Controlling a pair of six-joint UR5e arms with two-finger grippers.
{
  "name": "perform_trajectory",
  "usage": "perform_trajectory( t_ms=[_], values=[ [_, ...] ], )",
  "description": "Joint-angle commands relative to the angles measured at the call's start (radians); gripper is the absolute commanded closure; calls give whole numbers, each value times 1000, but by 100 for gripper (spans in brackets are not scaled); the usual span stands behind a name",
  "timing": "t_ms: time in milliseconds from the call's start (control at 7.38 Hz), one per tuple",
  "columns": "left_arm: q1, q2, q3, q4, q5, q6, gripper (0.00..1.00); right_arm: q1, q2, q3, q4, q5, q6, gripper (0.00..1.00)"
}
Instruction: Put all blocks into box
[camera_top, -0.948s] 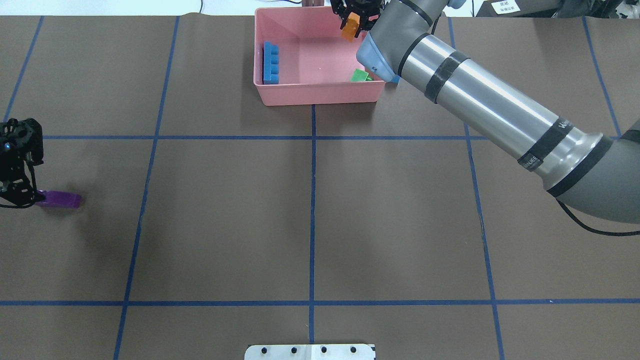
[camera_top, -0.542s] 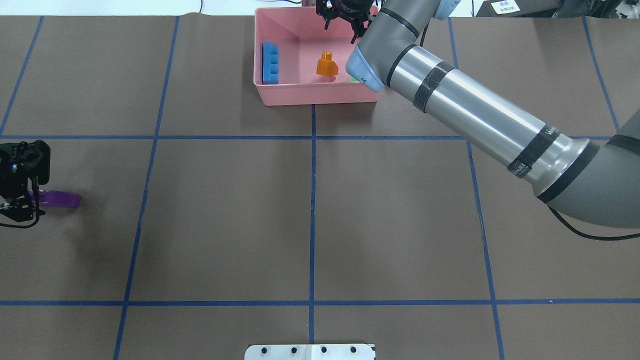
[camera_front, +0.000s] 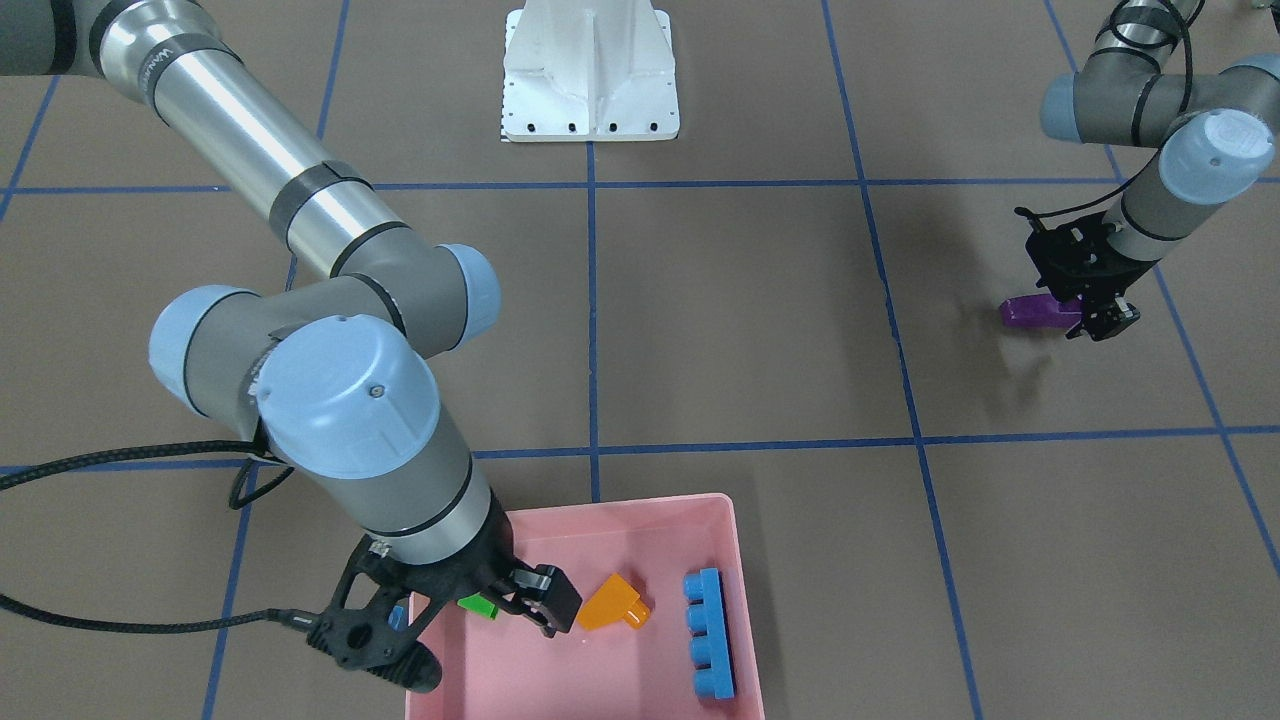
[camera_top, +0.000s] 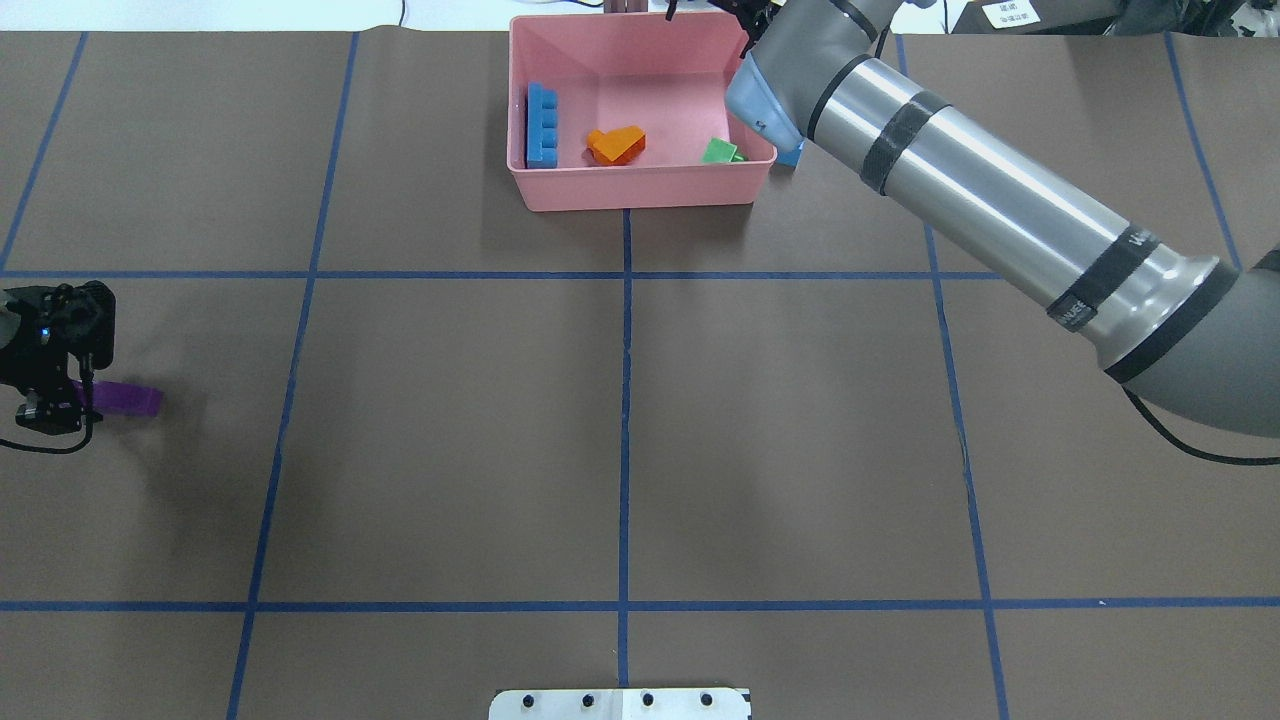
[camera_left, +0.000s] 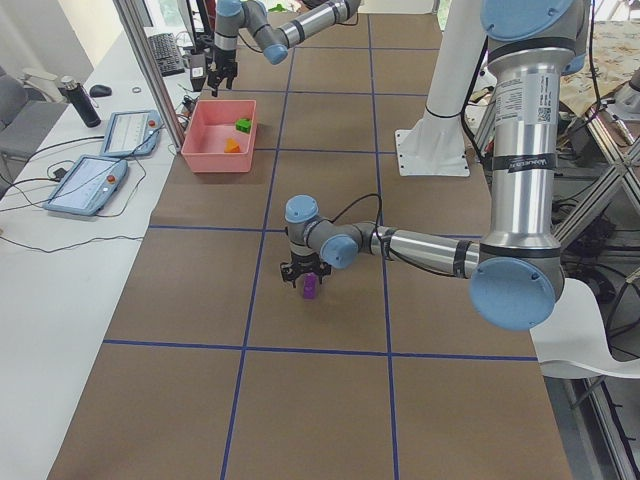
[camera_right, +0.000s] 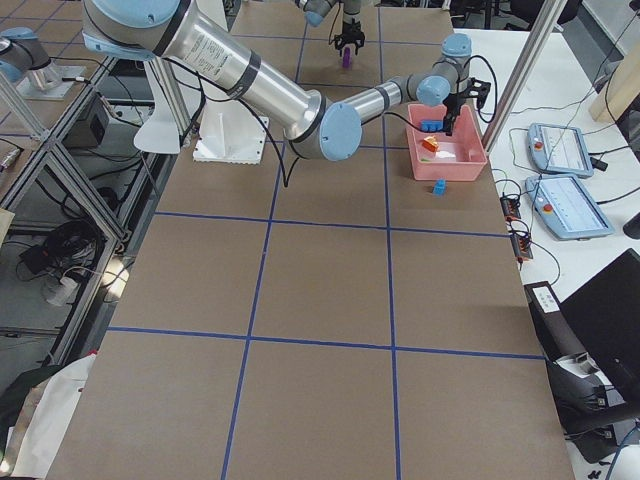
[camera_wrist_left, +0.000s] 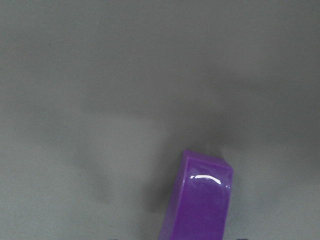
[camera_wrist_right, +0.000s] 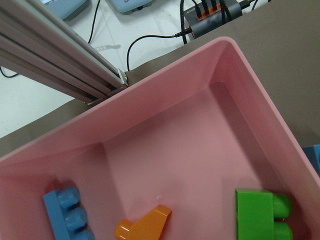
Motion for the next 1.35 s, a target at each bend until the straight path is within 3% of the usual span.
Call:
perform_trajectory(
  t_ms=[0, 135, 271, 406, 677, 812, 948, 1083, 1219],
  values=[
    [-3, 5, 4, 4, 0, -10, 79, 94, -84, 33, -3, 75, -125, 0],
    [-6, -1, 1, 10, -4, -20, 100, 123, -165, 74, -2, 82, -198, 0],
    [-24, -11, -15, 20, -15, -77, 100, 128, -220, 84, 1, 80, -249, 0],
    [-47, -118, -22, 118, -17, -149, 100, 116, -280, 99, 3, 76, -272, 0],
    [-95, -439, -13, 465, -32, -379, 100, 74, -290, 99, 18, 58, -259, 0],
    [-112, -570, 1, 543, -33, -521, 100, 63, -285, 98, 20, 44, -257, 0],
    [-115, -658, 36, 535, -33, -684, 100, 60, -285, 93, 30, 44, -254, 0],
    [-111, -789, 126, 518, -35, -860, 100, 51, -282, 90, 50, 42, -251, 0],
    [-95, -979, 326, 437, -35, -1026, 100, 34, -276, 87, 53, 27, -251, 0]
  ],
)
